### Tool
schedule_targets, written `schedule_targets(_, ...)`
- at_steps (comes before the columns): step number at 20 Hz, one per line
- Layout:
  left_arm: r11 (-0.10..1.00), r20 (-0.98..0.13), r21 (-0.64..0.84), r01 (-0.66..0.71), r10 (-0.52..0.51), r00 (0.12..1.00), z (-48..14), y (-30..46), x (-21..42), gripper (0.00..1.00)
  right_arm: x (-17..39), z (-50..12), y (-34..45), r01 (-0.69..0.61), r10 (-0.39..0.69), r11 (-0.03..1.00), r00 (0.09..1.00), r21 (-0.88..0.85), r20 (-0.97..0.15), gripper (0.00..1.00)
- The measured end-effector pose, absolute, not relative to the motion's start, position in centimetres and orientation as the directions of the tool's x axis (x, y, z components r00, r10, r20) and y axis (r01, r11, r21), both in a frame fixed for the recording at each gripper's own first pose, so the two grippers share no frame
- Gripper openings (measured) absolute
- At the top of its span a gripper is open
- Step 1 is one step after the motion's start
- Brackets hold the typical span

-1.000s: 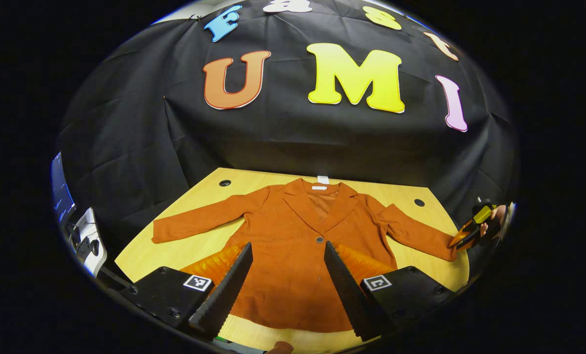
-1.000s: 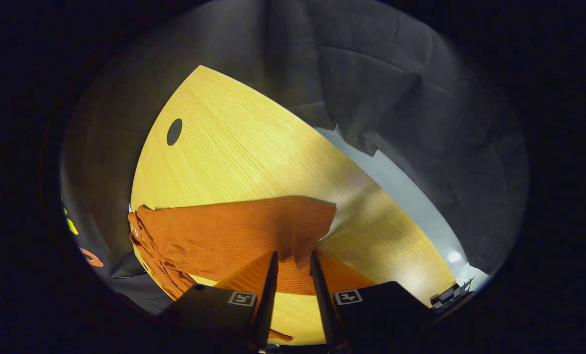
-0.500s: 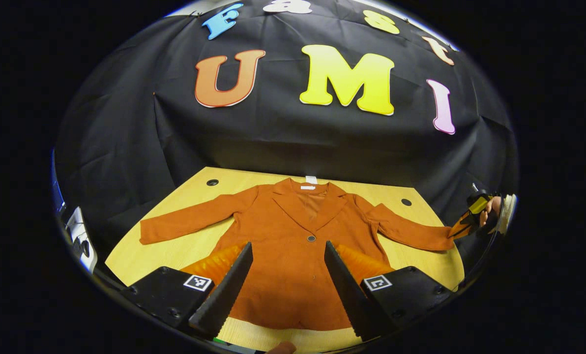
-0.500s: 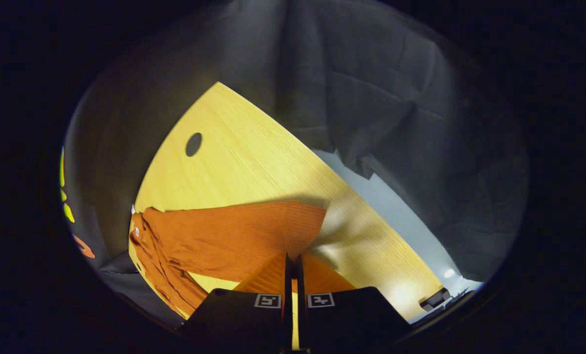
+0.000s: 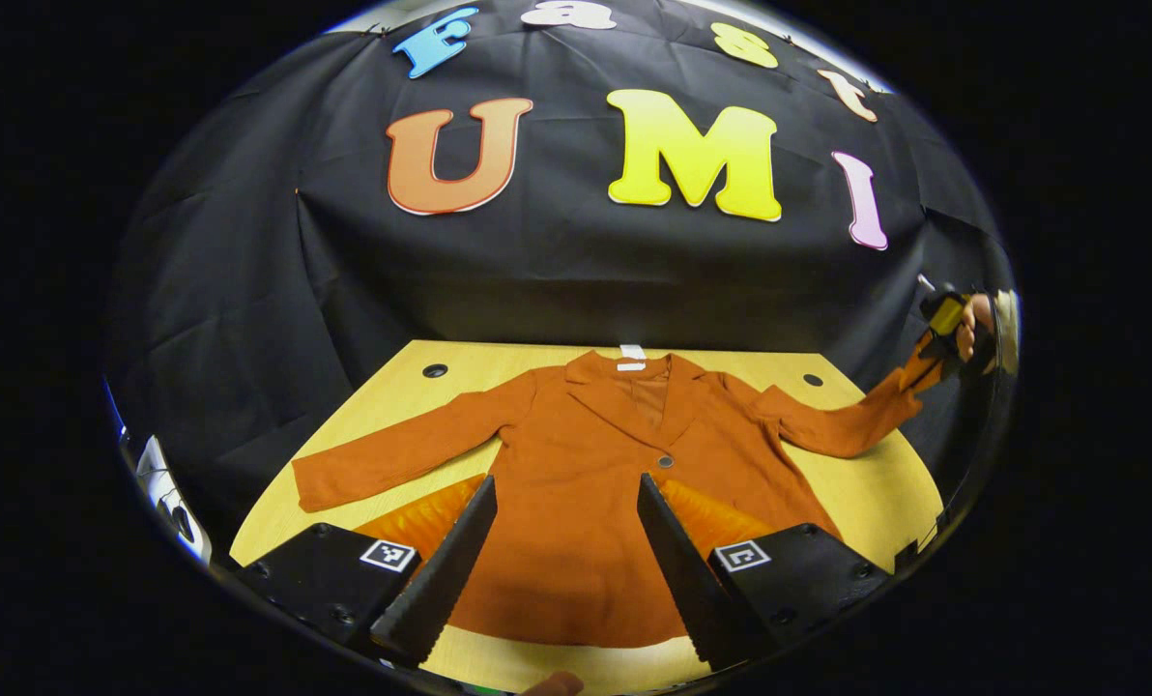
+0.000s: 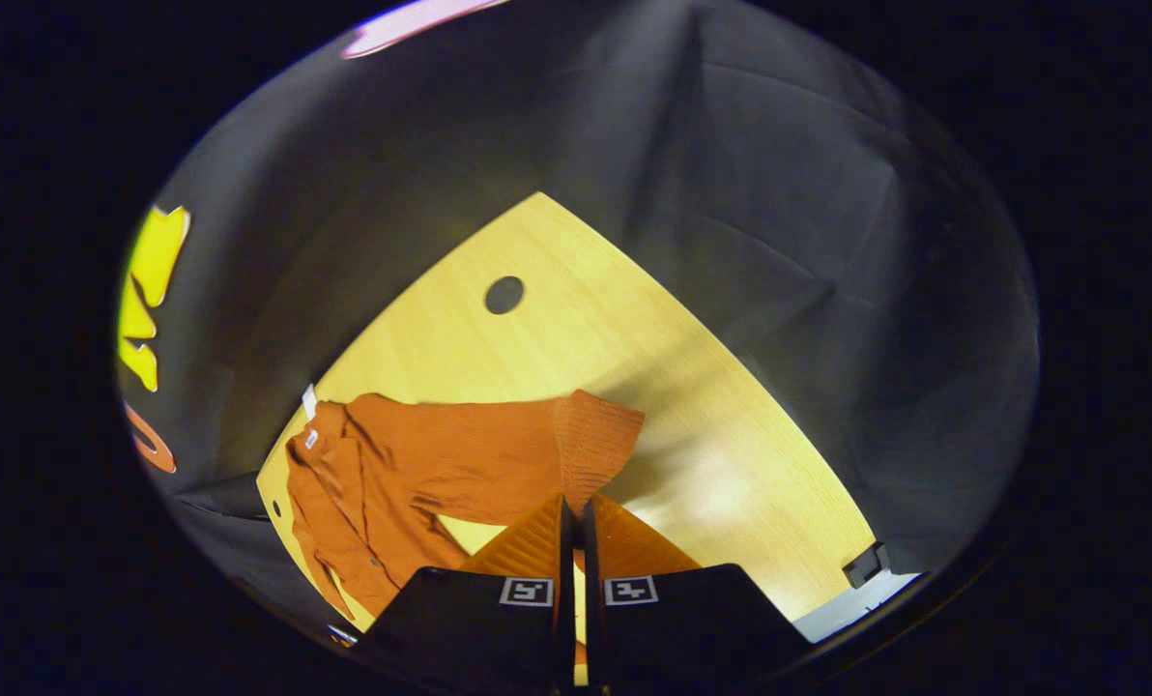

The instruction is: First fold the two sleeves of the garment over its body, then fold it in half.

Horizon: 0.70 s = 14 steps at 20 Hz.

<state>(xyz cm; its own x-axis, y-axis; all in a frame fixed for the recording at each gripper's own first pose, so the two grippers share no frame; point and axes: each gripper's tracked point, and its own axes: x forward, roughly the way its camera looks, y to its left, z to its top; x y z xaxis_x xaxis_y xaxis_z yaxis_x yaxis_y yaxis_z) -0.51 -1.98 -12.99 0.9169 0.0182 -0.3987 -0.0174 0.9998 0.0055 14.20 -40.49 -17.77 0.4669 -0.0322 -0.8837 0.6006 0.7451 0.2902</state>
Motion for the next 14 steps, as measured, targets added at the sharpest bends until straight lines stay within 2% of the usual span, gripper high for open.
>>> schedule_targets(5, 0.999, -0.433, 0.025, -0.031, 0.039, 0.900, -15.3, 2.8, -1.6, 0.96, 18.5, -13.8, -32.0, 0.508, 0.001, 0.805, 0.515, 0.307, -0.857, 0.05)
schedule_targets(8, 0.999, -0.444, 0.036, -0.024, 0.037, 0.895, -16.4, 4.7, -2.1, 0.96, 20.8, -12.5, -25.8, 0.447, 0.027, 0.845, 0.512, 0.293, -0.858, 0.05)
schedule_targets(11, 1.000, -0.456, 0.032, 0.002, 0.013, 0.890, -17.3, 6.3, -2.5, 0.96, 23.7, -12.5, -17.6, 0.372, 0.075, 0.879, 0.509, 0.298, -0.857, 0.05)
schedule_targets(12, 0.999, -0.457, 0.032, 0.003, 0.012, 0.889, -17.4, 6.9, -2.6, 1.00, 24.6, -12.8, -14.7, 0.341, 0.088, 0.893, 0.509, 0.294, -0.856, 0.05)
schedule_targets(14, 1.000, -0.452, 0.029, 0.009, 0.005, 0.892, -17.7, 8.2, -2.8, 0.96, 26.4, -13.9, -9.0, 0.276, 0.108, 0.920, 0.504, 0.278, -0.857, 0.05)
